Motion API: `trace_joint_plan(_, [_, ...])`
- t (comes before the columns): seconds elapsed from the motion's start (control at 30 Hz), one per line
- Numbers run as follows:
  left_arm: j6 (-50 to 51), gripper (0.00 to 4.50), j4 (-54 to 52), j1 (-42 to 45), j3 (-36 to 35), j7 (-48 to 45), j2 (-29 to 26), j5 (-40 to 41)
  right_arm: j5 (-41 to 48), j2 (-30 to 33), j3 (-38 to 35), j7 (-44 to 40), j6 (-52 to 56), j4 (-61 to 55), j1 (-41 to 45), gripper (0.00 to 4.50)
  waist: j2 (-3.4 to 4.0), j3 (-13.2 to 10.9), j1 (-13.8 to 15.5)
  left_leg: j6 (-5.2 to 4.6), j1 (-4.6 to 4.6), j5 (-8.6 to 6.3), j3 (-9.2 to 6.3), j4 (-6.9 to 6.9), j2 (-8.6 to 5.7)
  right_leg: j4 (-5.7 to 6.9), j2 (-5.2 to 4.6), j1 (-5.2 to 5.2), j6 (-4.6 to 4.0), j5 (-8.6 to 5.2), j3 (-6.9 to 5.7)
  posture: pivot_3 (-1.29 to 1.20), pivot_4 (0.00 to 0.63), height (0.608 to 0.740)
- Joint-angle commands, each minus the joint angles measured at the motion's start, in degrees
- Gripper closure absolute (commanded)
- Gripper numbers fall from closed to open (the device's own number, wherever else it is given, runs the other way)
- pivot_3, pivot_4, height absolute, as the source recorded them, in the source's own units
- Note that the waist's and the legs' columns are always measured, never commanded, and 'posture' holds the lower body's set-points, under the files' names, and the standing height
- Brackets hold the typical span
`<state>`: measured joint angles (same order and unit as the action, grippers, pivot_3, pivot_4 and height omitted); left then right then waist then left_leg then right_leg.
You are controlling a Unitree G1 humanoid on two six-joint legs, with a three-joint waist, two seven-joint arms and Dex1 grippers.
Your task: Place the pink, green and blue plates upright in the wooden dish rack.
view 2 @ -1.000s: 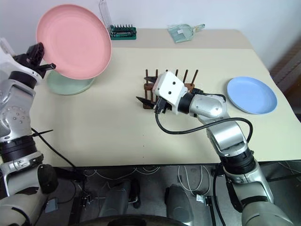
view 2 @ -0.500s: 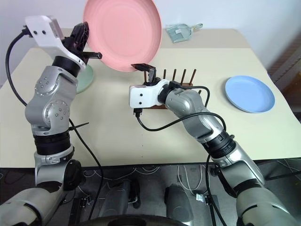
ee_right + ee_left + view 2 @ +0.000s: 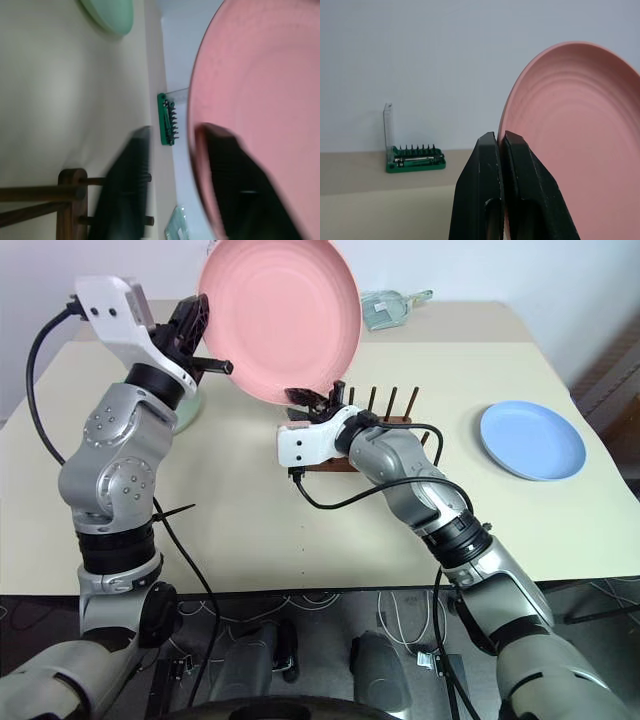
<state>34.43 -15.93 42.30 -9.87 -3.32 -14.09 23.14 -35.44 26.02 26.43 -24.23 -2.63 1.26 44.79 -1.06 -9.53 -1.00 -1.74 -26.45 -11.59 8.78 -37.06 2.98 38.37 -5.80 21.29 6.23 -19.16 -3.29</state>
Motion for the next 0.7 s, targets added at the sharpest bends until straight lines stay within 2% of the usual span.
trace_joint_plan(0.03, [-0.2,4.50,-2.9,0.2,-0.1,-0.7,0.5,1.2,-1.5,0.4,-1.8,1.1,-1.0,-0.5,1.1,4.44,0.00,0.0,0.0,0.00,0.00,0.00,0.00,0.00,0.00,0.00,0.00,0.00,0.00,0.00,0.00,0.00,0.150,0.732])
trace_joint_plan(0.13, [0.0,4.50,-2.6,0.4,-1.0,-1.0,1.1,2.2,-1.8,0.4,-2.3,1.2,-1.3,-0.6,0.9,4.44,0.00,0.0,0.0,0.00,0.00,0.00,0.00,0.00,0.00,0.00,0.00,0.00,0.00,0.00,0.00,0.00,0.150,0.732])
trace_joint_plan(0.23, [-0.4,3.54,-2.2,0.5,-2.5,-0.9,1.9,3.4,-2.1,0.3,-2.7,1.5,-1.5,-0.9,0.6,4.50,0.00,0.0,0.0,0.00,0.00,0.00,-0.01,0.00,0.00,-0.01,0.00,-0.02,0.00,0.00,0.00,0.00,0.150,0.732])
trace_joint_plan(0.3, [-0.8,2.64,-2.1,0.6,-3.4,-0.9,2.1,4.3,-1.9,0.3,-3.1,1.5,-1.5,-1.0,0.4,4.50,0.00,0.0,-0.1,0.00,0.00,0.00,-0.01,0.00,0.00,-0.01,0.00,-0.01,0.00,0.00,0.00,0.00,0.150,0.732])
trace_joint_plan(0.33, [-1.4,2.04,-1.7,1.4,-5.7,-0.8,2.5,6.4,-1.2,0.4,-3.9,1.5,-1.2,-1.2,0.2,4.50,0.00,0.0,-0.1,0.00,0.00,0.00,-0.01,0.00,0.00,0.00,0.00,-0.01,0.00,0.00,0.00,0.00,0.150,0.732])
trace_joint_plan(0.37, [-1.9,1.67,-1.5,1.8,-7.2,-0.7,2.7,7.9,-0.6,0.5,-4.6,1.5,-1.1,-1.4,-0.1,4.50,0.00,0.0,-0.1,0.00,0.01,0.00,-0.01,0.00,0.00,0.00,0.00,-0.01,0.00,0.00,0.00,0.00,0.150,0.732])
trace_joint_plan(0.47, [-3.2,0.16,0.1,4.5,-14.3,1.7,3.5,14.3,1.8,1.8,-7.5,0.8,-1.4,-2.1,-1.2,4.50,-0.01,0.0,0.0,0.00,0.00,0.00,-0.03,0.00,0.01,-0.01,0.00,-0.02,0.00,0.00,0.00,0.00,0.150,0.732])
trace_joint_plan(0.6, [-5.1,0.16,2.3,5.3,-17.0,1.4,1.0,15.1,5.4,3.1,-10.6,-0.6,-1.9,-3.0,-2.7,4.50,-0.02,0.0,0.0,0.00,0.01,0.00,-0.04,0.00,0.00,-0.05,0.00,-0.06,0.00,0.00,-0.01,0.00,0.150,0.732])
trace_joint_plan(0.63, [-5.8,0.16,3.3,4.3,-16.8,-0.4,-1.3,13.7,8.4,3.5,-13.0,-1.5,-1.4,-4.1,-3.6,4.50,-0.02,0.0,0.0,0.00,0.02,0.00,-0.04,0.01,0.00,-0.05,0.00,-0.07,0.00,0.00,-0.01,0.00,0.150,0.732])
trace_joint_plan(0.7, [-7.1,0.16,6.0,-1.2,-13.2,-9.0,-9.0,8.9,21.0,3.8,-20.9,-6.5,2.2,-8.4,-6.1,4.50,-0.01,0.0,0.0,0.00,0.03,0.00,-0.03,0.01,-0.01,-0.05,0.01,-0.07,0.00,0.00,-0.01,0.00,0.150,0.732])
